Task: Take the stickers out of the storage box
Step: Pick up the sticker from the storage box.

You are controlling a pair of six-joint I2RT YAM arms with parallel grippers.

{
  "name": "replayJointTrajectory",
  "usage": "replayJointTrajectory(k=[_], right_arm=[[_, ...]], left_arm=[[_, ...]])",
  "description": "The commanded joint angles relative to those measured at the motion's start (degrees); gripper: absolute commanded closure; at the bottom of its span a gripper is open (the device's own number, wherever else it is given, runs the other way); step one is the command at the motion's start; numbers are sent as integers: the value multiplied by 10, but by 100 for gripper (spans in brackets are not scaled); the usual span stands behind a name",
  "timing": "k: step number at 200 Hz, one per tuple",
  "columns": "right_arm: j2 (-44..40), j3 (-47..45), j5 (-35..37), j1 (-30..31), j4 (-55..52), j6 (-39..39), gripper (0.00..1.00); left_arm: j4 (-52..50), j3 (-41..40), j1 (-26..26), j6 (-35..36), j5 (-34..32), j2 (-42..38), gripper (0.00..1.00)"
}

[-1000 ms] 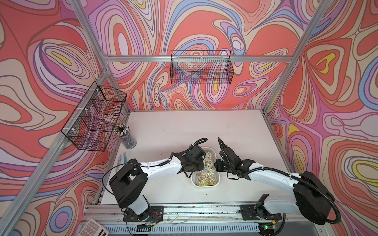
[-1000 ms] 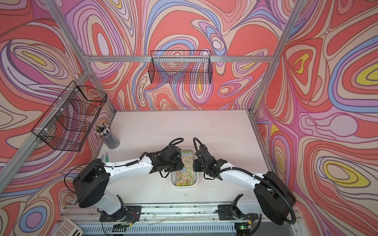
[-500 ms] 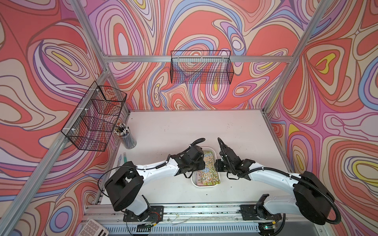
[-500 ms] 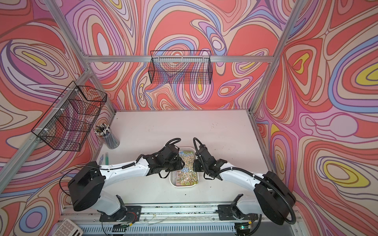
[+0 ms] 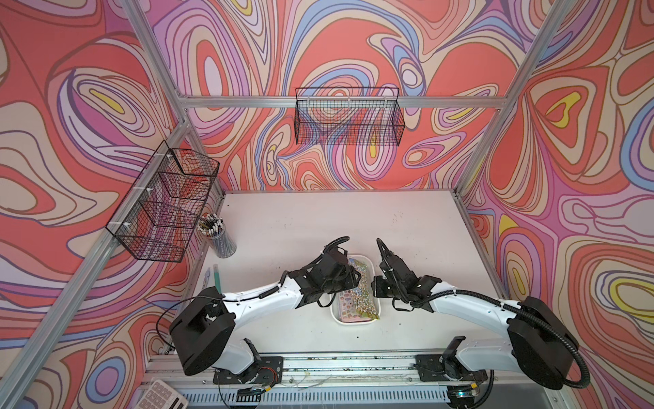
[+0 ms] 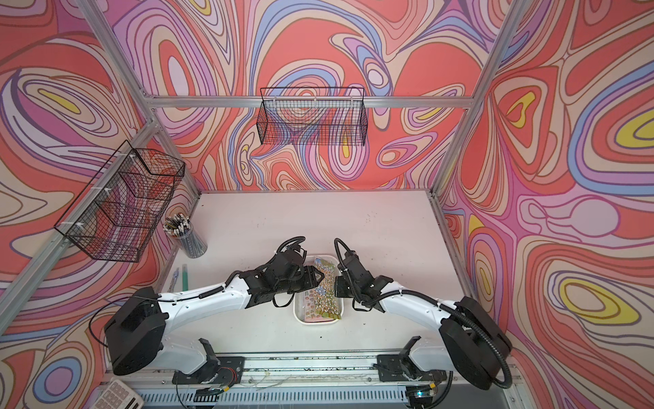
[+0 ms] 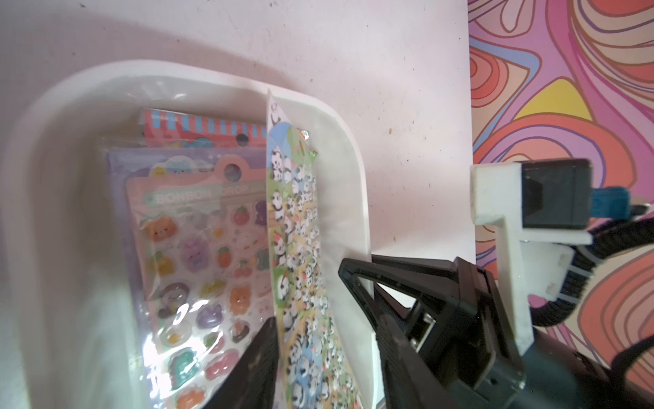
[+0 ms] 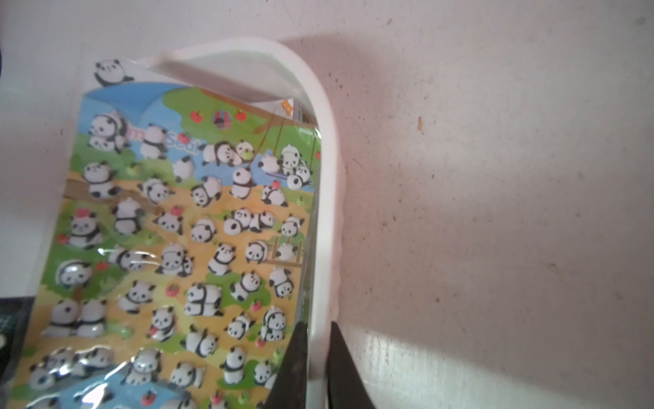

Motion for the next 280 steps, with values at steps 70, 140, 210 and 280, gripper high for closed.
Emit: replayJointTrajectory(k=[70, 140, 210, 280], right_arm=[[8, -2, 5, 3, -3, 5, 89], [8, -5, 9, 3, -2, 9, 89], [8, -4, 14, 3, -6, 6, 89], [9, -2, 5, 3, 2, 5, 89]], left_arm=[[-31, 26, 0, -3, 27, 55, 68], [-49, 38, -1, 29, 6, 30, 97], [-118, 74, 60, 89, 43, -38, 97], [-173, 149, 294, 264, 222, -48, 93]])
